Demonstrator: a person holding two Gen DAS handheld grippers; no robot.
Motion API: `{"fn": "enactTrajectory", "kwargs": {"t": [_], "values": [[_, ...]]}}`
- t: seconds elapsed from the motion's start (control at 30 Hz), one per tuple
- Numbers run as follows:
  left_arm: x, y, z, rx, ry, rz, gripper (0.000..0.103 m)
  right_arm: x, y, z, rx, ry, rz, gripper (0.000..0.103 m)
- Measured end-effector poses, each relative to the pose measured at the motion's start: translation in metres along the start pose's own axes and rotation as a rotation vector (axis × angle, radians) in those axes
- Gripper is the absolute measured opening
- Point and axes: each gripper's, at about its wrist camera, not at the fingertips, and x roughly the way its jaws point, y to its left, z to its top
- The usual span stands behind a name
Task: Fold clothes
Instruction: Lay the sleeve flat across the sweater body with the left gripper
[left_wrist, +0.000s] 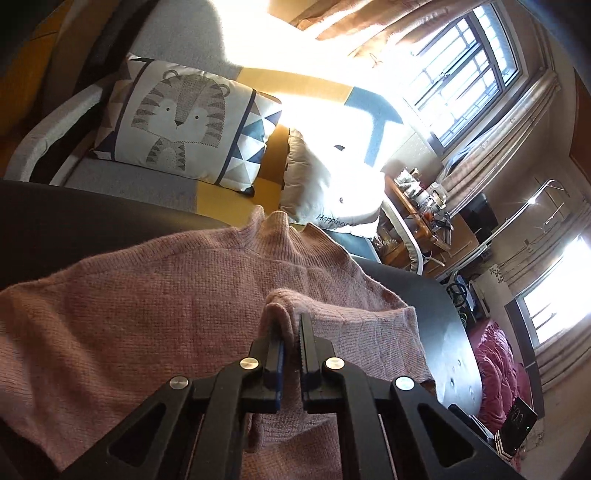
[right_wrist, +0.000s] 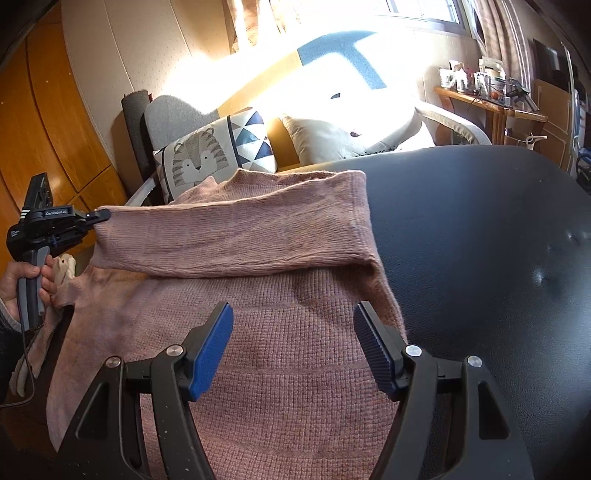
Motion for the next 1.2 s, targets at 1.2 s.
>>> {"fn": "enactTrajectory", "kwargs": {"t": [1.2], "values": [[0.064, -0.023, -0.020, 0.159, 0.134, 0.113, 0.023, 0.106, 0.043, 0.088, -0.264, 0.130, -0.079, 0.071]]}}
